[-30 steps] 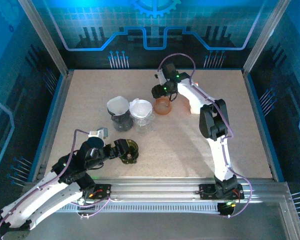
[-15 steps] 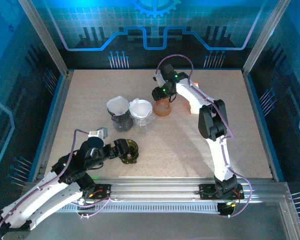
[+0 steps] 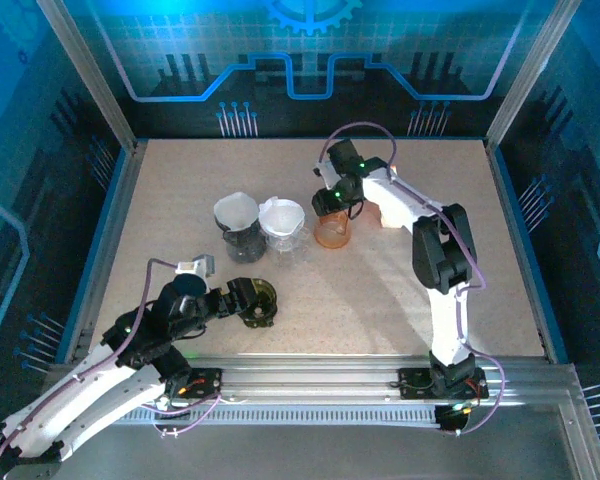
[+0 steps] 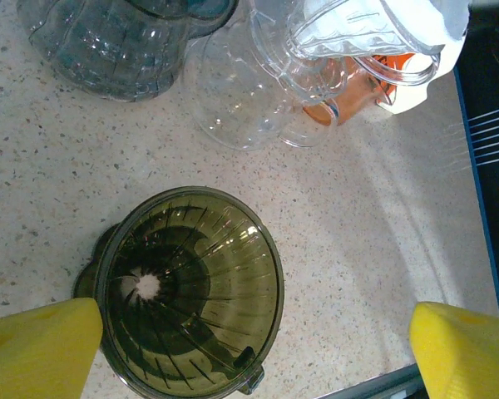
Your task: Place the coffee filter in the dripper
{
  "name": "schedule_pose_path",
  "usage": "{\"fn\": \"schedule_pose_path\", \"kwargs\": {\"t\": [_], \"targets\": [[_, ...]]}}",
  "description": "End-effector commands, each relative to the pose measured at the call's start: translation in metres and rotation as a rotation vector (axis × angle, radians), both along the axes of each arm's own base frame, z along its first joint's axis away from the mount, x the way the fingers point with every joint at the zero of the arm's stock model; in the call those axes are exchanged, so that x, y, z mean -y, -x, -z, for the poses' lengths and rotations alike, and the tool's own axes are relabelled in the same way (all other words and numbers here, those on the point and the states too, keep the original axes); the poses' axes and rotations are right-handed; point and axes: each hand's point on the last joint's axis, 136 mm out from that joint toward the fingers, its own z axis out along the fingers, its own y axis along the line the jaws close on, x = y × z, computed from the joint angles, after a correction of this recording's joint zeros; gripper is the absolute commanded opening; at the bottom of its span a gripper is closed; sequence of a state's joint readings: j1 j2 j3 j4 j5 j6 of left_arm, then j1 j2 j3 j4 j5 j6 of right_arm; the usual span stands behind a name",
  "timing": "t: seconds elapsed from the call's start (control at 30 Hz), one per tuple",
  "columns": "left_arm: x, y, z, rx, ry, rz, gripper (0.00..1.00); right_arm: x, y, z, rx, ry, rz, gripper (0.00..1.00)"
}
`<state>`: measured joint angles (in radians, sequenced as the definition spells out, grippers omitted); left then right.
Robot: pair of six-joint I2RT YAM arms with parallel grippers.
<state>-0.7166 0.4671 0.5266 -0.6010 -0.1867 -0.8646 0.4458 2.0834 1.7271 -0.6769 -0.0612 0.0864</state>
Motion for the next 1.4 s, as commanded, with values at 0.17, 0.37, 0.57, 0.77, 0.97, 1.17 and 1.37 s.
{"fn": "schedule_pose_path", "kwargs": {"t": [0.17,0.37,0.57,0.77,0.97,1.17,1.37], "targets": [[-0.006,0.0,-0.011,0.043,0.004,-0.007,0.96,0.018,0.056,-0.006,-0.044,-0.057,0.059,0.5],[-0.006,0.002,-0.011,0.045,0.01,-0.003,0.97,0.021,0.094,-0.01,-0.038,-0.101,0.083,0.5],[-0.01,0.005,-0.011,0.049,0.013,-0.007,0.97,0.008,0.138,-0.014,-0.034,-0.135,0.052,0.5],[-0.013,0.008,-0.008,0.043,0.02,-0.014,0.97,-0.005,0.173,-0.022,-0.023,-0.164,0.023,0.53],[-0.015,0.01,-0.008,0.049,0.024,-0.017,0.97,-0.016,0.199,-0.034,0.017,-0.178,-0.012,0.56],[-0.015,0.011,-0.009,0.052,0.028,-0.016,0.97,0.02,0.19,-0.068,0.174,-0.179,0.092,0.59],[-0.016,0.011,-0.01,0.056,0.026,-0.016,0.97,0.038,0.167,-0.052,0.068,-0.248,0.129,0.61]]}}
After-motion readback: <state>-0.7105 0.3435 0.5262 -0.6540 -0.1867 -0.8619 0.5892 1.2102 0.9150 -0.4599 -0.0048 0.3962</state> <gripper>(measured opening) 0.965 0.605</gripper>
